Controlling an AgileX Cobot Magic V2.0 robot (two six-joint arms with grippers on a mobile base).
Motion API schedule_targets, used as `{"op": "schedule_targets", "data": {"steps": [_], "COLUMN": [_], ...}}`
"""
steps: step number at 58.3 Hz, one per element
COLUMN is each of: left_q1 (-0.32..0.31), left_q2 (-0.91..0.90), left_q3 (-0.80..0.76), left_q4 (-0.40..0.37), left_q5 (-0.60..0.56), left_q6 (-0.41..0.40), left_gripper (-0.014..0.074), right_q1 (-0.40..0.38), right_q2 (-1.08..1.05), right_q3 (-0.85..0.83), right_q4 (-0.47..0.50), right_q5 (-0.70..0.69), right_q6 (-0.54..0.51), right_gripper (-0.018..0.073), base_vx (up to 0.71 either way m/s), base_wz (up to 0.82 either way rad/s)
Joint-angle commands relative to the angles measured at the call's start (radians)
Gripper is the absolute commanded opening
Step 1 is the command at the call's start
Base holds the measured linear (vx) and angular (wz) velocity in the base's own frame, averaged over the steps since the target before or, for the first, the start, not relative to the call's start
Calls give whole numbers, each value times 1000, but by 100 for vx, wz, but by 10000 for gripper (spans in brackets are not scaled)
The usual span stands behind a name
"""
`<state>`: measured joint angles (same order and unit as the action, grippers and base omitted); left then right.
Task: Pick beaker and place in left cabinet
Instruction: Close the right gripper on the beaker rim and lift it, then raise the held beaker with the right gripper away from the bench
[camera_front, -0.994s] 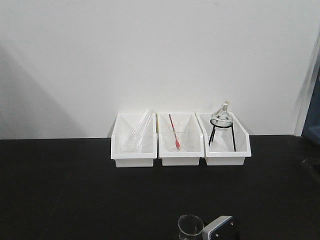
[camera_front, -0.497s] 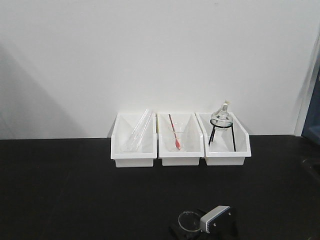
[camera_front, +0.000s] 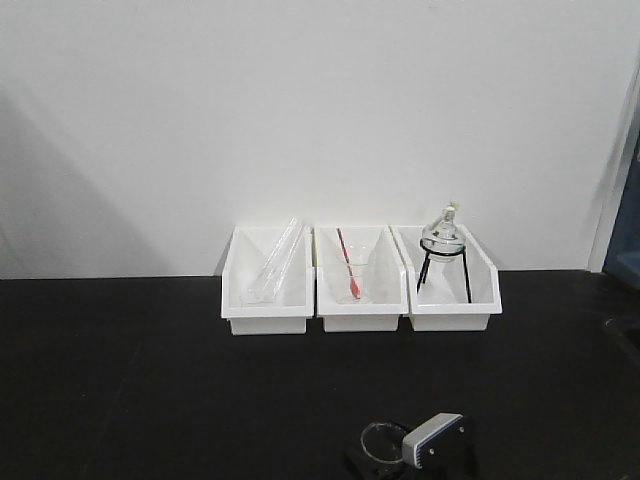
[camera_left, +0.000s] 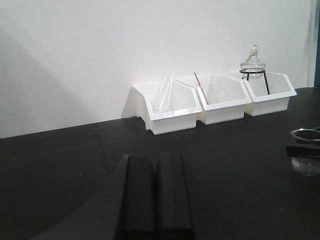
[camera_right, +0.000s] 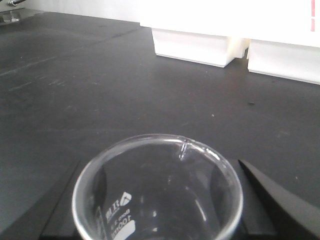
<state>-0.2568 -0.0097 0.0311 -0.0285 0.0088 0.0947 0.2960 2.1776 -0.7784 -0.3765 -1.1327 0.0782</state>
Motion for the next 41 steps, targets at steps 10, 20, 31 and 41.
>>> {"op": "schedule_targets", "data": {"steps": [10, 20, 31, 41], "left_q1": [-4, -4, -4, -4], "left_q2": [-19, -19, -19, -19], "left_q3": [16, 16, 16, 16], "left_q4": [-8, -8, -8, -8], "left_q5": [-84, -84, -84, -84], "left_q6": [-3, -3, -3, -3], "left_gripper": [1, 1, 1, 1], "right_q1": [-4, -3, -3, -3], "right_q2": [-261, -515, -877, -1186], "right_q3": [110, 222, 310, 313], "right_q4": [11, 11, 10, 10], "right_q5": [-78, 114, 475, 903], "right_q6": [-2, 56, 203, 268], "right_gripper": [-8, -6, -6, -6], "base_vx": [0, 0, 0, 0], "base_wz": [0, 0, 0, 0]}}
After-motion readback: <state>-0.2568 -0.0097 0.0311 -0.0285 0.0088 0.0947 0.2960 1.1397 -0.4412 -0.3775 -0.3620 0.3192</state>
